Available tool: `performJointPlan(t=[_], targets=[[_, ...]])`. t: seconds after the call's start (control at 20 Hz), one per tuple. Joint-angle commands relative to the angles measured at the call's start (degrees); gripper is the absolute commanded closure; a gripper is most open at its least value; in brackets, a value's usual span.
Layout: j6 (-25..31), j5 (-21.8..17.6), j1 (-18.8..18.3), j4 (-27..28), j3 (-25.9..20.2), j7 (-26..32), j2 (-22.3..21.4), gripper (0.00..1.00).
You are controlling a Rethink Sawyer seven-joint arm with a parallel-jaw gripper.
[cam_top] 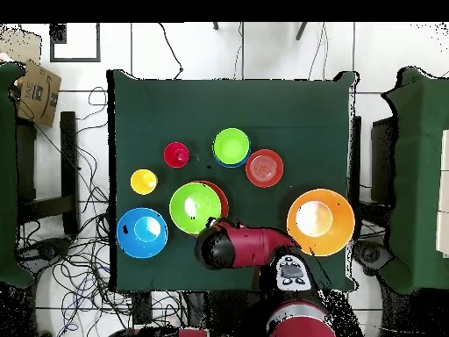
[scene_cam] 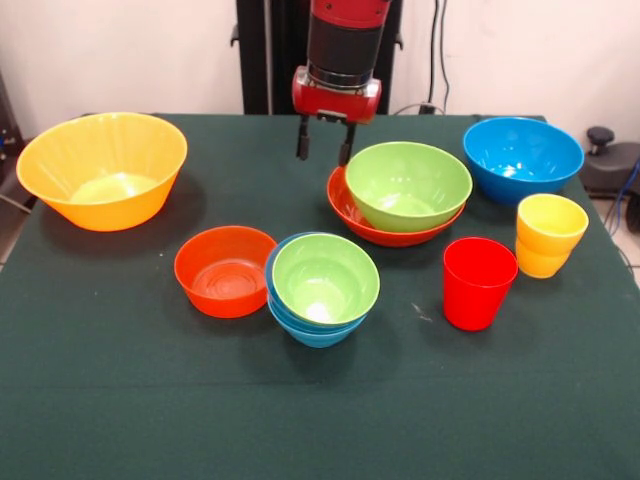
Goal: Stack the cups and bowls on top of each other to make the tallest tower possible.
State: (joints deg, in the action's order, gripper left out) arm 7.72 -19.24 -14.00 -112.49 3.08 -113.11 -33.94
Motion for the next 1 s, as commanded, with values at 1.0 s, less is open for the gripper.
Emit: performJointPlan(t=[1.0], targets=[[-11.7,0.7,-0.2,2.8,-0.3,-6.9,10.7,0.0]])
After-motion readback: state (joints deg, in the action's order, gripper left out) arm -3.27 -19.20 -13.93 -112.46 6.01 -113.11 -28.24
